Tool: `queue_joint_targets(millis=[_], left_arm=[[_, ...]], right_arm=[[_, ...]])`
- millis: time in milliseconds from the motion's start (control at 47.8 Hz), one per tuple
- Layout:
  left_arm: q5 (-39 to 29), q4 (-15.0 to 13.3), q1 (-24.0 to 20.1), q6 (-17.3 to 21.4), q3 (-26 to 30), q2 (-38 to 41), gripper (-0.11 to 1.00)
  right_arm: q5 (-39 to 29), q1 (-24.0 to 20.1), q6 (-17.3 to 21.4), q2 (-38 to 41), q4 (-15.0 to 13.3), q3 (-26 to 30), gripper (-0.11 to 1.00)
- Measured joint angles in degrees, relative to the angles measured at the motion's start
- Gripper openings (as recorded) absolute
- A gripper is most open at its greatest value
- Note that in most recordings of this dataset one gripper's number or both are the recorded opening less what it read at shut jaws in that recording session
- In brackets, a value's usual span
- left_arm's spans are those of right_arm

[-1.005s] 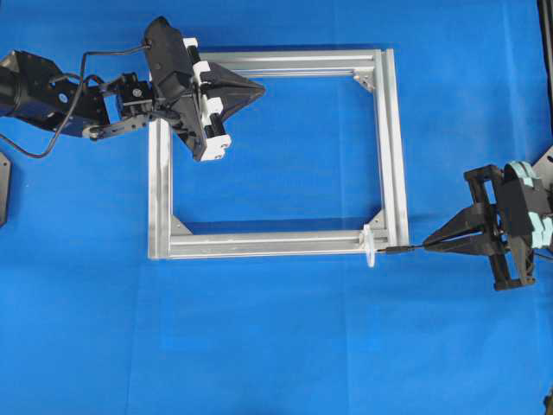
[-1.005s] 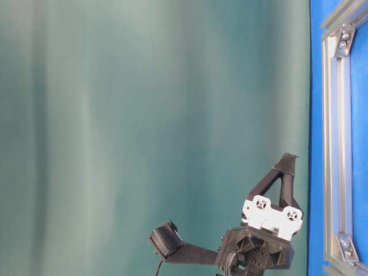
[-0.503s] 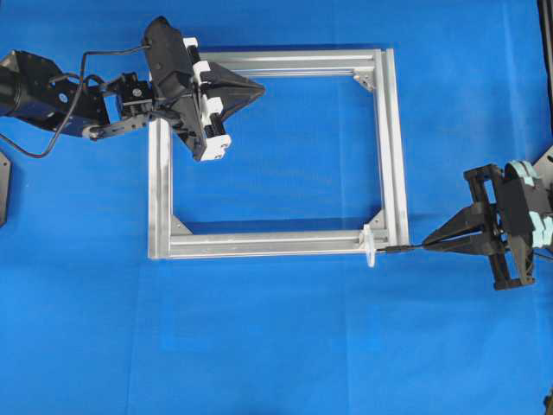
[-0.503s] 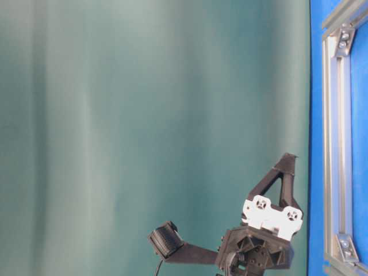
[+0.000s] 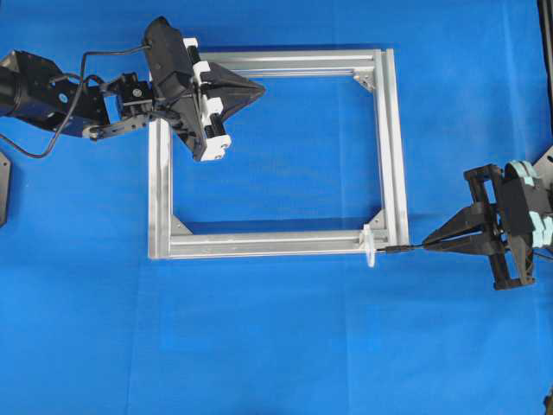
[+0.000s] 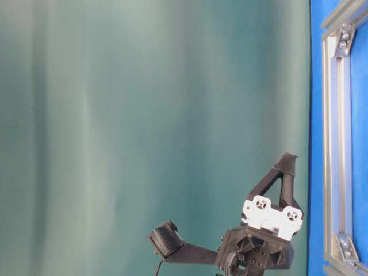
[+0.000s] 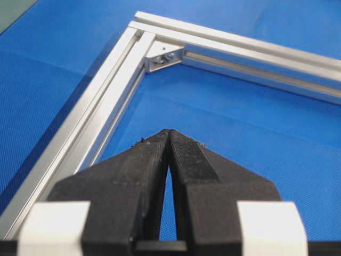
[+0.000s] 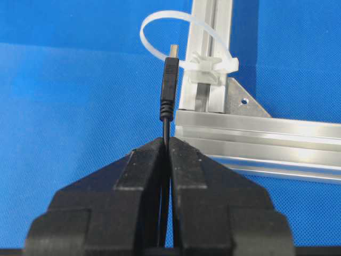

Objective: Insert the wire through the string loop located on the right side.
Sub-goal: 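Push the USB plug leftward through the white zip-tie loop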

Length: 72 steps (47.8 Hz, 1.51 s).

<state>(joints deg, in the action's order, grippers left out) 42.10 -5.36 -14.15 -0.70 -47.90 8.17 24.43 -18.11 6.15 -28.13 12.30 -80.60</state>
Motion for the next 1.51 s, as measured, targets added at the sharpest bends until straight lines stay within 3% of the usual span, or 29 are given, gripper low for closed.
queue_joint_targets(millis=[879, 1508], left_arm=[[0.0, 0.0, 0.09, 0.0, -0.09, 0.0, 0.0], [0.18, 0.09, 0.26, 0.0, 0.0, 0.0, 0.0]], right_arm=[[0.18, 0.0, 0.0, 0.44, 0.0, 0.18, -0.03], [9.4, 1.14, 0.0, 17.23, 0.09, 9.32, -0.03]])
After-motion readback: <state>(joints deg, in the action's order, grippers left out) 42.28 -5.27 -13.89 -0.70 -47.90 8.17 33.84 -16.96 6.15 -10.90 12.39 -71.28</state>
